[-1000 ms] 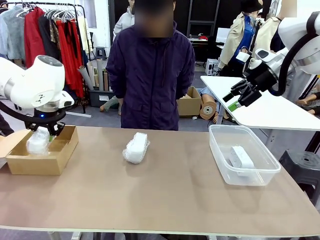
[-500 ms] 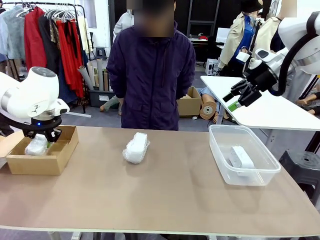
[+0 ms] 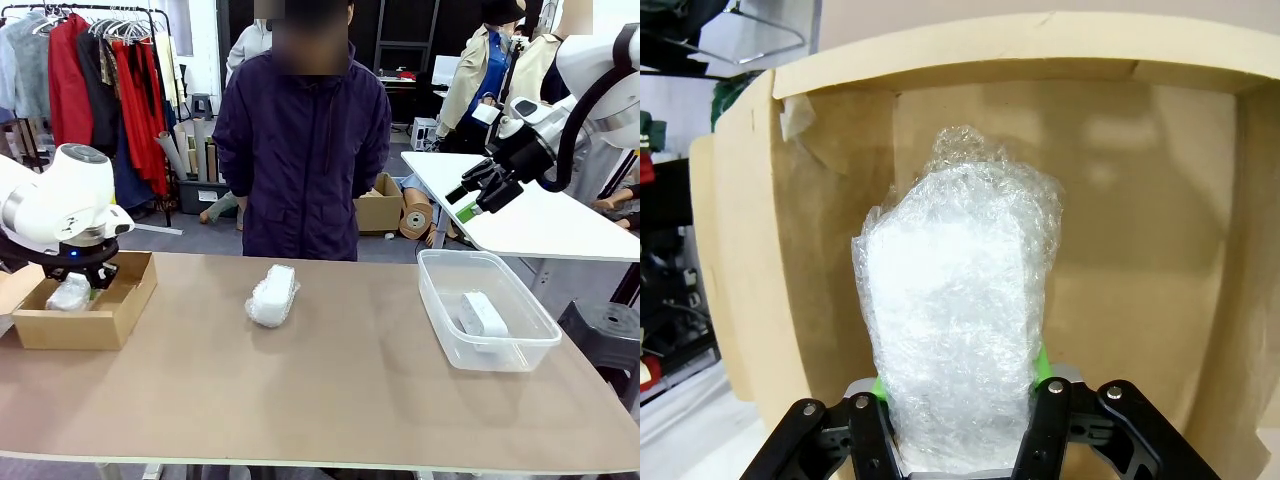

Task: Separate and place wrapped and unwrapped clocks.
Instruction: If the picked Digital clock is wrapped, place it in the Package Box ; if not, place it in the Organizing box.

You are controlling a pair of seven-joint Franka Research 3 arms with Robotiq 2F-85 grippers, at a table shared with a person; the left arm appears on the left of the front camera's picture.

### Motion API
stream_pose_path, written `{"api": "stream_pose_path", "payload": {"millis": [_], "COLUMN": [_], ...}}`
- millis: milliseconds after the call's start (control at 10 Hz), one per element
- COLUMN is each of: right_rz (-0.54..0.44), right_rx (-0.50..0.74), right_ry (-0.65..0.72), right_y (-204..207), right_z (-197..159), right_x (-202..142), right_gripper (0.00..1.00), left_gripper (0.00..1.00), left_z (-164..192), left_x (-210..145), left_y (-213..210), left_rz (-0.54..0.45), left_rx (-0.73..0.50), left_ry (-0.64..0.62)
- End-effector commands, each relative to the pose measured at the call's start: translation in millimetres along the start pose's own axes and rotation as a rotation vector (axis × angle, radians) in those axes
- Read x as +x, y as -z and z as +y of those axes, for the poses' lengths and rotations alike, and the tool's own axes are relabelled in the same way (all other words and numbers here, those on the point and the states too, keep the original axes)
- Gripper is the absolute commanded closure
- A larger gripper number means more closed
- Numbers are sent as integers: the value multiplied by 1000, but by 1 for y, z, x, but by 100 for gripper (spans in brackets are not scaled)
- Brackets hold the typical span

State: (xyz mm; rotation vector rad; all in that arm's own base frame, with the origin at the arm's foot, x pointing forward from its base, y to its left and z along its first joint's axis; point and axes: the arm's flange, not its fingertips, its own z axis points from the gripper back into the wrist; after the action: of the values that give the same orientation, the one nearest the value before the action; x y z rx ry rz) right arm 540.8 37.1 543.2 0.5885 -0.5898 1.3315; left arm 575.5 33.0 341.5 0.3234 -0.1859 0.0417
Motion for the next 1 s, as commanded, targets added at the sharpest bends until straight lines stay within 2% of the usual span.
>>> {"api": "stream_pose_path", "payload": {"millis": [0, 100, 200, 700, 900], "right_rz": [0, 0, 0, 0, 0], "right_rx": [-5, -5, -5, -5, -5], "right_ry": [11, 11, 11, 11, 11], "right_y": [-1, -1, -1, -1, -1], "right_z": [-1, -1, -1, -1, -1], "right_x": [3, 3, 3, 3, 3], "right_gripper": [0, 0, 0, 0, 0], "left_gripper": [100, 100, 94, 0, 0], "left_z": [5, 3, 5, 4, 4], "left_x": [5, 5, 6, 6, 4], "left_y": [-1, 1, 2, -2, -15], "left_rz": [-3, 0, 1, -5, -31], "left_rx": [25, 32, 37, 52, 43], "left_ry": [9, 5, 10, 8, 5]}}
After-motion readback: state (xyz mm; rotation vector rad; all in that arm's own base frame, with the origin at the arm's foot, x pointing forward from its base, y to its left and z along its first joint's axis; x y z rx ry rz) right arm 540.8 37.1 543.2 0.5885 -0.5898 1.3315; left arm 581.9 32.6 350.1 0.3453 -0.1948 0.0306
